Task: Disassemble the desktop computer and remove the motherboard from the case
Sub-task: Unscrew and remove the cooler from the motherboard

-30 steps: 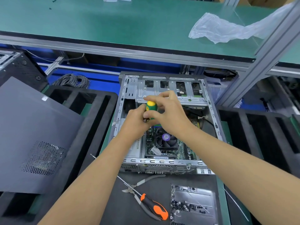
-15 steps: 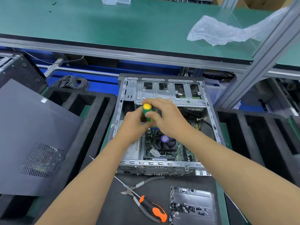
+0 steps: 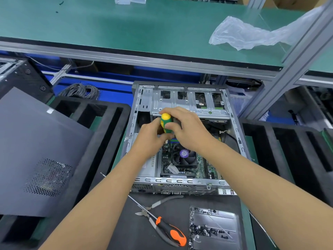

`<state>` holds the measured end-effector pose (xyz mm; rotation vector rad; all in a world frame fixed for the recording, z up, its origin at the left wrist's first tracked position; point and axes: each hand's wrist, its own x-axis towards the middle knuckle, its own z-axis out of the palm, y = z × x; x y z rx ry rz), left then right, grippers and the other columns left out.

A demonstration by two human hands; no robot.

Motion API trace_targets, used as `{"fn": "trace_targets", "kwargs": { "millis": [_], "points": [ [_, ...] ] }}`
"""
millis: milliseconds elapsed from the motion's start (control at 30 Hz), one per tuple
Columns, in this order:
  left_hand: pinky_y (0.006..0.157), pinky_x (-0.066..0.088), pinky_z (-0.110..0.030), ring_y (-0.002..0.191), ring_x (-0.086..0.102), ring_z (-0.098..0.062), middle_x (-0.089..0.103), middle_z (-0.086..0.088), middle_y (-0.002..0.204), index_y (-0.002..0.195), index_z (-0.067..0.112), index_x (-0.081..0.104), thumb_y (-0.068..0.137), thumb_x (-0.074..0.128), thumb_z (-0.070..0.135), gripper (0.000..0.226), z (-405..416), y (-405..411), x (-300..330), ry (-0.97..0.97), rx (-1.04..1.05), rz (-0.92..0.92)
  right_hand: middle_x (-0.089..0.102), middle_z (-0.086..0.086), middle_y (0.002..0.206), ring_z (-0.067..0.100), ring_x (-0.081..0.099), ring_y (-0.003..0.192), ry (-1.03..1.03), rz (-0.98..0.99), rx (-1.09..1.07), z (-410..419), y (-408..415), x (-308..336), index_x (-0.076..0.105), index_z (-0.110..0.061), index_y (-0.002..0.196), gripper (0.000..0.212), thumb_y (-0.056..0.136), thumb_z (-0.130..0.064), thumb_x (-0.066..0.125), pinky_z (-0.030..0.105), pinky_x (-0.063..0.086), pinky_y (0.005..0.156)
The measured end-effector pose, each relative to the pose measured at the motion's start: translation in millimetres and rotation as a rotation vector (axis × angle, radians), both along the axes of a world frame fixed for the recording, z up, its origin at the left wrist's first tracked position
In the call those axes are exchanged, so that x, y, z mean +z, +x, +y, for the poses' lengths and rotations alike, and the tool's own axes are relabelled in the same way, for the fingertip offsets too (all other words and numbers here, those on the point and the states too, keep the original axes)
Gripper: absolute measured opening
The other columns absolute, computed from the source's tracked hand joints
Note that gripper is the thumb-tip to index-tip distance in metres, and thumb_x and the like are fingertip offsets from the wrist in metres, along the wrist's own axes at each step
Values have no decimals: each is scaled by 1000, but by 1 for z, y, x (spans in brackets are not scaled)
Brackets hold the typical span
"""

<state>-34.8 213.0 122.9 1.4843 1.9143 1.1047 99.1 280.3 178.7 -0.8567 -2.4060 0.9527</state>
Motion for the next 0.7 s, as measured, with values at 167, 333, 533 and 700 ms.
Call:
{"fn": "trace_targets", "kwargs": {
  "millis": [167, 333, 533, 700],
  "points": [
    [65, 52, -42, 75, 61, -23, 66, -2, 74, 95, 12, 57, 79, 74, 22, 25, 1, 6, 3, -10, 64, 0, 52, -8, 101, 9, 53, 95, -103, 67, -112, 1, -2, 0, 66, -35, 110, 37, 76, -37, 81, 21, 40, 84],
    [67, 52, -44, 76, 60, -21, 64, 2, 75, 90, 14, 57, 78, 67, 24, 19, 0, 5, 5, 0, 44, -21, 58, -11, 101, 11, 55, 91, -81, 63, -85, 0, -3, -2, 53, -32, 110, 30, 86, -25, 71, 29, 48, 81],
    [57, 40, -12, 69, 56, 0, 61, 18, 72, 93, 27, 55, 80, 71, 17, 23, -1, 2, 1, 16, -6, -15, 58, -2, 101, 7, 53, 87, -105, 2, -10, -1, 0, -1, 52, -32, 114, 28, 93, -16, 60, 27, 47, 76],
    [55, 42, -12, 69, 59, 0, 62, 13, 76, 103, 35, 51, 78, 69, 17, 36, 3, 7, 2, -11, 32, -39, 43, -6, 101, 2, 46, 91, -101, 80, -86, -5, -4, -3, 65, -33, 108, 34, 78, -30, 79, 5, 34, 79]
  ]
}}
